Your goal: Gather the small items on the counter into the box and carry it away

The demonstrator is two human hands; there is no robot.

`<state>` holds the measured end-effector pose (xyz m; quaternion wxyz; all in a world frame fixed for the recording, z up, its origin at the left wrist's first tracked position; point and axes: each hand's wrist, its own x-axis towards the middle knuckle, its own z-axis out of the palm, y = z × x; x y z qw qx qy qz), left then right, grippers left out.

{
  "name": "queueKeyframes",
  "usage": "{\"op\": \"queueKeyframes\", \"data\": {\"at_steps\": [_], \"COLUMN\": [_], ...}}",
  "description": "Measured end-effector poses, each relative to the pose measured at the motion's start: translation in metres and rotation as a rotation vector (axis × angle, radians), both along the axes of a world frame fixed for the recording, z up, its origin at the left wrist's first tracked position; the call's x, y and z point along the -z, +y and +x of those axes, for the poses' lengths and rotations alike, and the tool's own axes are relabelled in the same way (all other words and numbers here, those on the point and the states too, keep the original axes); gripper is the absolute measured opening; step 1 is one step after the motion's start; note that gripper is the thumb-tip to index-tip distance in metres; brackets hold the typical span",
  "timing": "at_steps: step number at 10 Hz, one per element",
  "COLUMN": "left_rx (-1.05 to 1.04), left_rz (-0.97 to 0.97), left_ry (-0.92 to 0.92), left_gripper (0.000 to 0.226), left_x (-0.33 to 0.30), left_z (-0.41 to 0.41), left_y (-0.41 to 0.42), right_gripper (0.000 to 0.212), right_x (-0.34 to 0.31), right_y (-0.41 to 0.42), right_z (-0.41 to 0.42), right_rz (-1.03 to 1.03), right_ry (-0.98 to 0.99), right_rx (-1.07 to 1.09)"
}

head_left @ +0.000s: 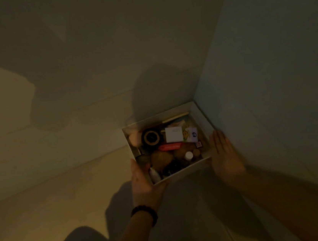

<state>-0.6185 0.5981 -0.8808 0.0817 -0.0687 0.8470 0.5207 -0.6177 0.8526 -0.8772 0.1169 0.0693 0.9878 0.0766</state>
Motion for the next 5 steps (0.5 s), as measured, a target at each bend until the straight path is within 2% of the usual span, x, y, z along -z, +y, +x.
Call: {"op": "queueKeyframes", "data": {"at_steps": [2, 3, 4, 5], "left_rx": [0.044, 0.057, 0.101, 0.153], "left_rz": [-0.104, -0.122, -0.237, -0.449], "left_ry": [-0.028, -0.05, -0.103, -0.149], "left_gripper": [0.133, 0.133, 0.133, 0.122], "left_x": [0.008, 0.01, -0.006, -0.037], "left_z": [-0.014, -0.014, -0.014, -0.01], "left_y": [0.01, 0.007, 0.004, -0.006], "right_gripper": [0.064, 0.061, 0.068, 0.077], "right_x": [0.006, 0.004, -0.017, -0.06], "right_y": [0.002, 0.005, 0.006, 0.001], "right_z": [-0.008, -0.011, -0.006, 0.005], "right_rz": [0.11, 0.121, 0.123, 0.028], "right_ry": [0.016, -0.006, -0.129, -0.118], "right_rx": [-0.016, -0.027, -0.087, -0.059]}}
